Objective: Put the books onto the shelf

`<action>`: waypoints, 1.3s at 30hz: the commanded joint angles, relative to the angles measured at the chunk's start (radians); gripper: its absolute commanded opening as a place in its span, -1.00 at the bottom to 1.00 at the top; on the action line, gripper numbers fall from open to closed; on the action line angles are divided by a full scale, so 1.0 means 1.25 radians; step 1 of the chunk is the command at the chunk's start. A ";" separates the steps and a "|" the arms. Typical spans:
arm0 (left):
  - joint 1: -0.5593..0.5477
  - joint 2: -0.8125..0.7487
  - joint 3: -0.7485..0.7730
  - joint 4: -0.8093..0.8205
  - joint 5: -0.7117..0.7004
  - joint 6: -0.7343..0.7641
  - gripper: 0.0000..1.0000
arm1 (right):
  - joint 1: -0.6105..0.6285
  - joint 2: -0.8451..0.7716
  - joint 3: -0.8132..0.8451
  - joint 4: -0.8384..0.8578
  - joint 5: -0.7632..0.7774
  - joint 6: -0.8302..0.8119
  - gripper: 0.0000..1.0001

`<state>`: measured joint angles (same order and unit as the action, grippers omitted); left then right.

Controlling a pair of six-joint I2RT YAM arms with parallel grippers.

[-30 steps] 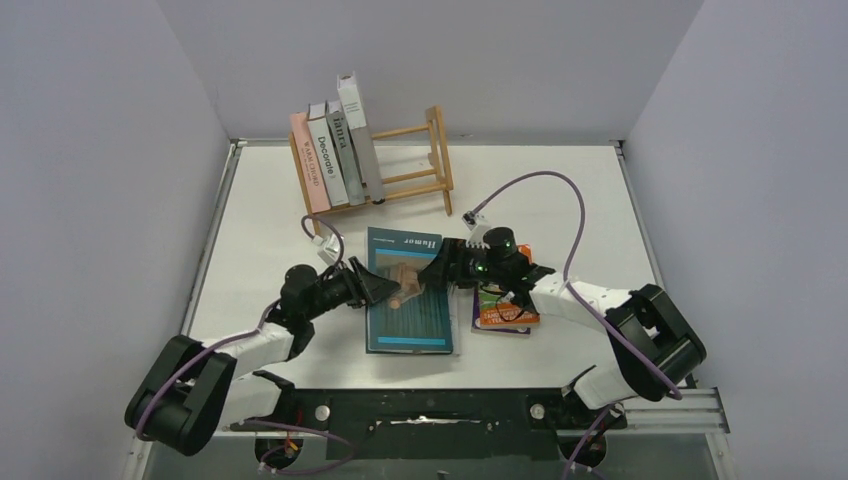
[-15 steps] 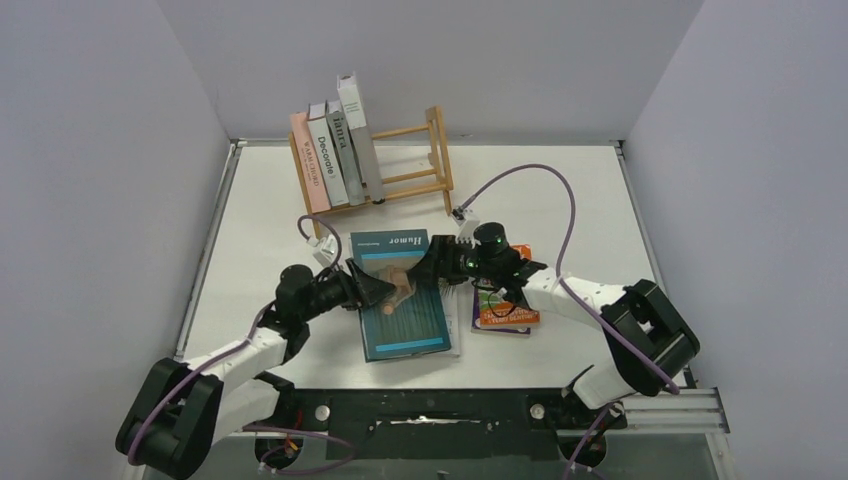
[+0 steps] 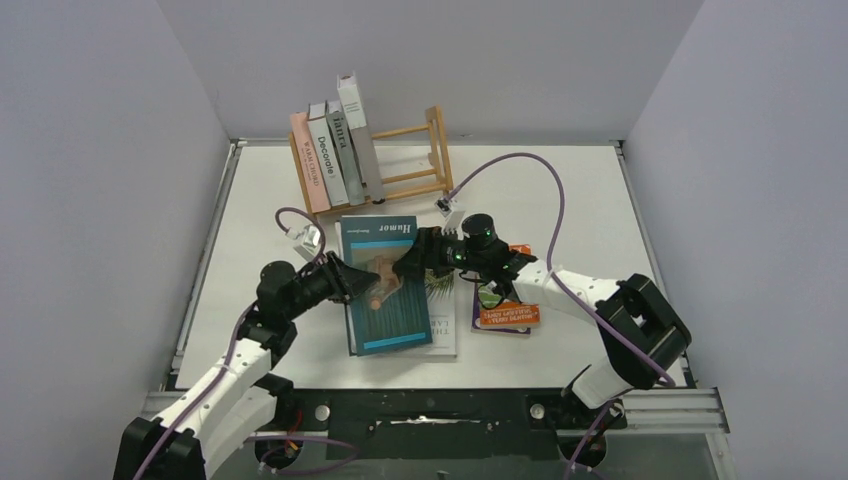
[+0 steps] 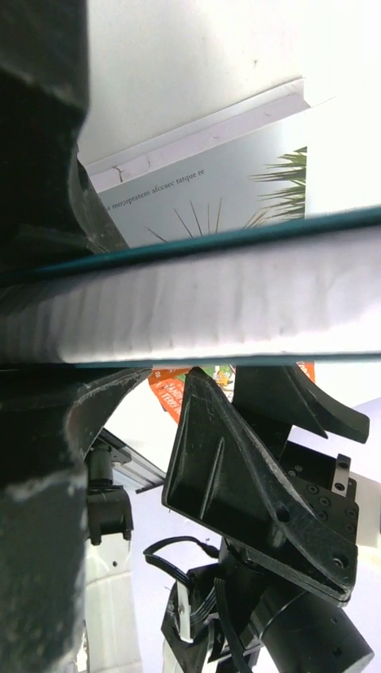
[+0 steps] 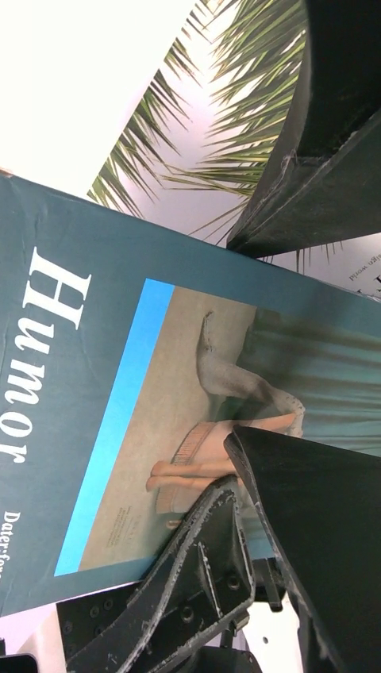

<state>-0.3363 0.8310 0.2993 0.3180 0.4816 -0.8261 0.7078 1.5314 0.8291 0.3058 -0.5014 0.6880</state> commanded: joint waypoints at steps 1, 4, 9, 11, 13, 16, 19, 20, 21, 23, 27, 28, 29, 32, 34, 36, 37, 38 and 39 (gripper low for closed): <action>0.013 -0.028 0.052 0.081 0.050 -0.004 -0.51 | 0.018 -0.045 0.031 0.032 -0.066 -0.020 0.59; 0.033 -0.002 0.025 0.200 0.111 -0.056 -0.62 | -0.020 -0.074 0.011 0.045 -0.104 -0.016 0.62; 0.059 0.081 -0.014 0.461 0.215 -0.146 -0.66 | -0.140 -0.124 -0.075 0.190 -0.265 0.044 0.68; 0.060 0.118 -0.017 0.549 0.247 -0.178 -0.66 | -0.167 -0.131 -0.077 0.179 -0.309 0.022 0.68; 0.060 0.157 -0.013 0.623 0.276 -0.209 -0.66 | -0.175 -0.134 -0.072 0.171 -0.351 -0.004 0.68; 0.061 0.216 0.003 0.734 0.321 -0.263 -0.66 | -0.174 -0.129 -0.060 0.175 -0.393 -0.016 0.66; 0.060 0.269 0.025 0.822 0.355 -0.320 -0.66 | -0.171 -0.129 -0.051 0.184 -0.418 -0.020 0.66; 0.061 0.281 0.033 0.836 0.360 -0.331 -0.66 | -0.171 -0.130 -0.049 0.189 -0.425 -0.018 0.65; 0.059 0.290 0.040 0.845 0.365 -0.340 -0.66 | -0.170 -0.130 -0.049 0.194 -0.430 -0.016 0.65; 0.057 0.300 0.052 0.863 0.371 -0.358 -0.66 | -0.169 -0.132 -0.050 0.210 -0.441 -0.009 0.62; 0.047 0.306 0.079 0.860 0.382 -0.364 -0.65 | -0.165 -0.136 -0.070 0.290 -0.468 0.038 0.54; 0.044 0.308 0.085 0.856 0.385 -0.362 -0.65 | -0.164 -0.137 -0.078 0.316 -0.474 0.053 0.49; 0.041 0.309 0.090 0.849 0.387 -0.361 -0.64 | -0.164 -0.138 -0.085 0.343 -0.481 0.066 0.42; 0.030 0.317 0.102 0.837 0.391 -0.357 -0.62 | -0.160 -0.136 -0.091 0.384 -0.497 0.094 0.17; 0.024 0.323 0.108 0.830 0.391 -0.353 -0.61 | -0.156 -0.136 -0.093 0.398 -0.501 0.102 0.00; 0.019 0.328 0.115 0.819 0.391 -0.348 -0.57 | -0.150 -0.137 -0.096 0.412 -0.505 0.109 -0.22; 0.018 0.329 0.118 0.813 0.389 -0.345 -0.54 | -0.148 -0.136 -0.096 0.415 -0.505 0.112 -0.39; 0.016 0.329 0.120 0.806 0.388 -0.342 -0.50 | -0.148 -0.134 -0.097 0.420 -0.507 0.117 -0.52; 0.016 0.329 0.122 0.798 0.387 -0.339 -0.46 | -0.146 -0.132 -0.098 0.429 -0.508 0.122 -0.67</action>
<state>-0.2871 1.2446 0.3809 1.2499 0.9726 -1.2293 0.4980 1.3781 0.7177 0.7414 -1.1278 0.8429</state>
